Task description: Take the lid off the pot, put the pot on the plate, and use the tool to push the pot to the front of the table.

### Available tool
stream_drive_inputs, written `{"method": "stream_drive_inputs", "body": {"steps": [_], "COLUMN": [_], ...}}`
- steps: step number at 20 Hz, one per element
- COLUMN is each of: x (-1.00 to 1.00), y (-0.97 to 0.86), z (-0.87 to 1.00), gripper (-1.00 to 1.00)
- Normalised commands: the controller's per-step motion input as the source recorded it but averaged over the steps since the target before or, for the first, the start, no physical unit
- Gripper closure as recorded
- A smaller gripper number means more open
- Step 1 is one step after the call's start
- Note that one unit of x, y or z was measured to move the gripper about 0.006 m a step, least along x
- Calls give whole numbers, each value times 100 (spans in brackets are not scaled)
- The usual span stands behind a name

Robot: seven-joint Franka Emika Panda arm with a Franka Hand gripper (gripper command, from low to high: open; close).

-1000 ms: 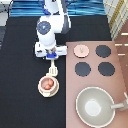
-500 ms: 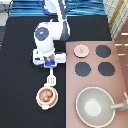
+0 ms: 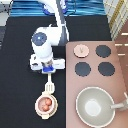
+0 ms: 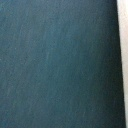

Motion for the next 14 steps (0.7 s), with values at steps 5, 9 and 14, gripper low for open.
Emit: {"method": "stream_drive_inputs", "body": {"steps": [5, 9, 14], "x": [100, 100, 100], "y": [-11, -12, -12], "z": [19, 20, 19], "gripper": [100, 100, 100]}}
